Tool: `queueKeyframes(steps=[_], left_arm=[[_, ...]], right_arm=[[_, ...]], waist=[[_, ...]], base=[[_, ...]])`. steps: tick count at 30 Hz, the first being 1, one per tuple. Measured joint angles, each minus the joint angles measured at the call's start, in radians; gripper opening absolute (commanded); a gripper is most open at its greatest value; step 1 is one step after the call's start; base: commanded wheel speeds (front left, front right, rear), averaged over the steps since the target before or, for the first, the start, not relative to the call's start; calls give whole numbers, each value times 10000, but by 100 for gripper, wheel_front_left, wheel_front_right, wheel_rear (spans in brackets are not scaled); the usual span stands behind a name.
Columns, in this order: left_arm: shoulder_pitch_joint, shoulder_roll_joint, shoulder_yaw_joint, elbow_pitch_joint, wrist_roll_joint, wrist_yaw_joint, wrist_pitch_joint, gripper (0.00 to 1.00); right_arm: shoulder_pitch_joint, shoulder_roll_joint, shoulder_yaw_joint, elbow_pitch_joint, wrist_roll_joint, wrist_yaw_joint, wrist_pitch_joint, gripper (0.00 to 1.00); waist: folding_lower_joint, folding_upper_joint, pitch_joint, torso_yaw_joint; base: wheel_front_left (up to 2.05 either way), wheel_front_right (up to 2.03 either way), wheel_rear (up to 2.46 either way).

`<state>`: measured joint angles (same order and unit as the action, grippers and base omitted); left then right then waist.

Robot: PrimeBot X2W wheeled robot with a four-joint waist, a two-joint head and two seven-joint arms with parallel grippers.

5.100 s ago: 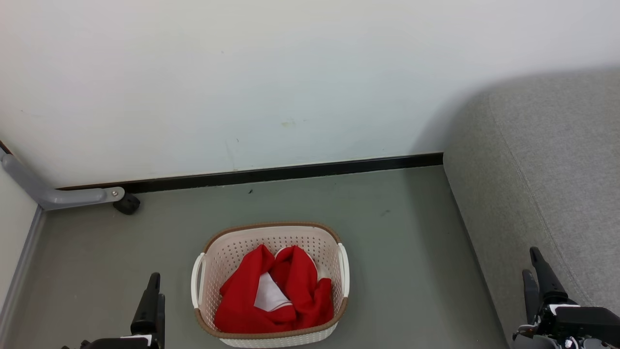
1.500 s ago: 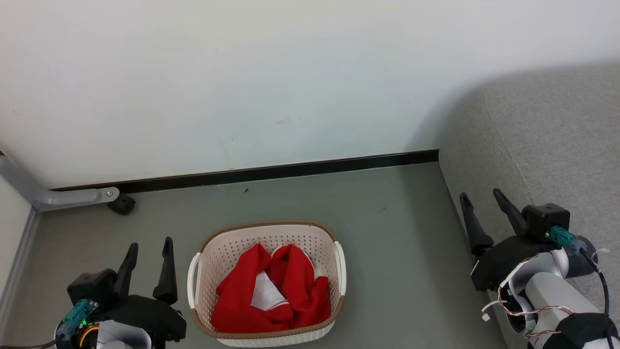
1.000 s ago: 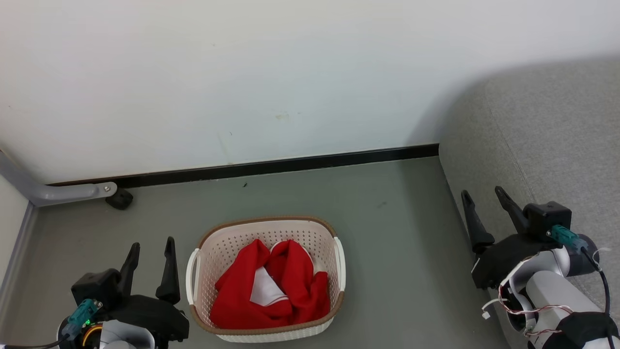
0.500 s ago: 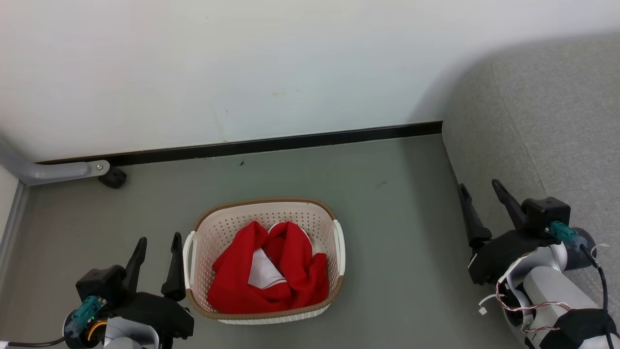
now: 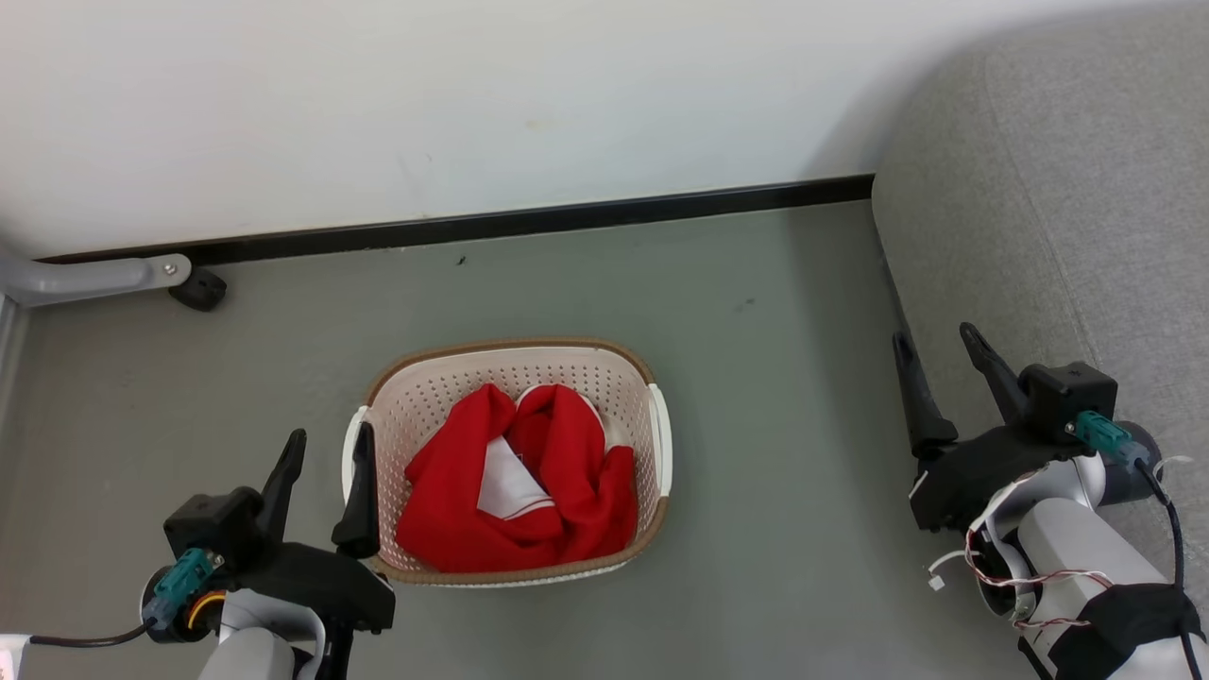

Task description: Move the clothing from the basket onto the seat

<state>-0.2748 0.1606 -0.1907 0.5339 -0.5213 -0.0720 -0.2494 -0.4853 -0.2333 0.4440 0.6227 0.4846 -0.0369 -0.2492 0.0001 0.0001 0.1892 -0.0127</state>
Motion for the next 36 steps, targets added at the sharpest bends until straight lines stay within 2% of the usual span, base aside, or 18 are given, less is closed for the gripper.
queueKeyframes(steps=[2, 21, 36], left_arm=[[-96, -27, -4, 8, 111, -86, 0, 100], [-690, -159, -226, 290, 378, -351, 0, 100], [-1791, -301, -765, 410, 598, -514, -2, 100]], right_arm=[[-10, 33, -36, -6, -4, -81, 0, 100], [-191, 245, -150, -73, -127, -117, 0, 100], [-672, 510, -148, -422, -456, -242, 0, 100]], waist=[[0, 0, 132, 0], [1, 0, 1142, -19], [1, 0, 2583, -82]], base=[[0, 0, 0], [0, 0, 0], [0, 0, 0]])
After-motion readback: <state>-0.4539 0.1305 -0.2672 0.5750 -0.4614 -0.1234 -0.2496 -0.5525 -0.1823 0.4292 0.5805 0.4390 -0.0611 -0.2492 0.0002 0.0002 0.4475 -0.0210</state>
